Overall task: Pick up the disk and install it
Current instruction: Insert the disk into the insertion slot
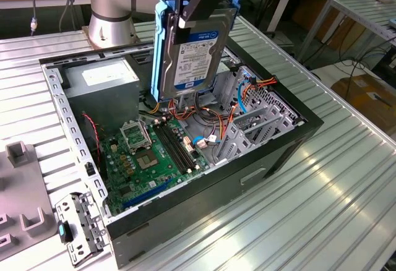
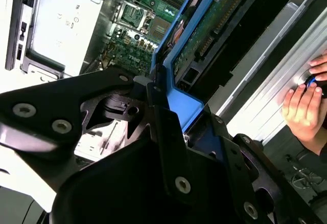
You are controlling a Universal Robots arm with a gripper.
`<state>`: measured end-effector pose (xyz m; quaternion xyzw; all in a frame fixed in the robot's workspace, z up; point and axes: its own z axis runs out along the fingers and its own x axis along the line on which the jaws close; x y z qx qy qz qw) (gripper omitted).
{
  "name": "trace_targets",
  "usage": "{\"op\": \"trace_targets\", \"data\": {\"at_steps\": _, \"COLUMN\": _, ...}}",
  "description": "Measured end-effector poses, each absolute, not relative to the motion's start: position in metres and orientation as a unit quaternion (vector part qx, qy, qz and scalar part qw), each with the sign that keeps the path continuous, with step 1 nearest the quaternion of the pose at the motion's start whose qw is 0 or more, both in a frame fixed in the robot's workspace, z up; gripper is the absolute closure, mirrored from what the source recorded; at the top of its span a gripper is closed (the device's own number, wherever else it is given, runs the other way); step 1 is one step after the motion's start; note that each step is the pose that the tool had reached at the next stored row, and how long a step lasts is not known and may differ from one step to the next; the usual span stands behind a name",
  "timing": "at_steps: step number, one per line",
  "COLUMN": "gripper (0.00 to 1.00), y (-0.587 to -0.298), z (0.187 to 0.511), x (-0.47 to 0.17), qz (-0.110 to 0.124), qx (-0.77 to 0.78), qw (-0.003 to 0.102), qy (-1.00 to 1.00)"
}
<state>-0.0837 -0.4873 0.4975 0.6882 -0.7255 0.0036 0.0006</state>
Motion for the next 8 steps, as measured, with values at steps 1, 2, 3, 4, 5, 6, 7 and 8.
{"op": "trace_targets", "data": {"at_steps": 1, "gripper": 0.63, "y": -0.489, "z": 0.497, "x": -0.084, "qz": 0.004, "qx": 0.688, "qw": 0.001, "qy": -0.726}}
{"op": "trace_targets", "data": {"at_steps": 2, "gripper": 0.63, "y": -0.492, "z": 0.497, "x": -0.084, "qz": 0.004, "qx": 0.688, "qw": 0.001, "qy": -0.726}}
{"op": "trace_targets", "data": {"at_steps": 3, "gripper": 0.63, "y": -0.494, "z": 0.497, "x": -0.084, "qz": 0.004, "qx": 0.688, "qw": 0.001, "qy": -0.726}}
{"op": "trace_targets", "data": {"at_steps": 4, "gripper": 0.63, "y": -0.497, "z": 0.497, "x": -0.084, "qz": 0.004, "qx": 0.688, "qw": 0.001, "qy": -0.726}}
{"op": "trace_targets", "data": {"at_steps": 5, "gripper": 0.63, "y": -0.499, "z": 0.497, "x": -0.084, "qz": 0.004, "qx": 0.688, "qw": 0.001, "qy": -0.726}}
{"op": "trace_targets", "data": {"at_steps": 6, "gripper": 0.63, "y": -0.502, "z": 0.496, "x": -0.084, "qz": 0.004, "qx": 0.688, "qw": 0.001, "qy": -0.726}}
{"op": "trace_targets", "data": {"at_steps": 7, "gripper": 0.63, "y": -0.504, "z": 0.496, "x": -0.084, "qz": 0.004, "qx": 0.688, "qw": 0.001, "qy": -0.726}}
{"op": "trace_targets", "data": {"at_steps": 8, "gripper": 0.63, "y": -0.506, "z": 0.496, "x": -0.084, "qz": 0.004, "qx": 0.688, "qw": 0.001, "qy": -0.726}}
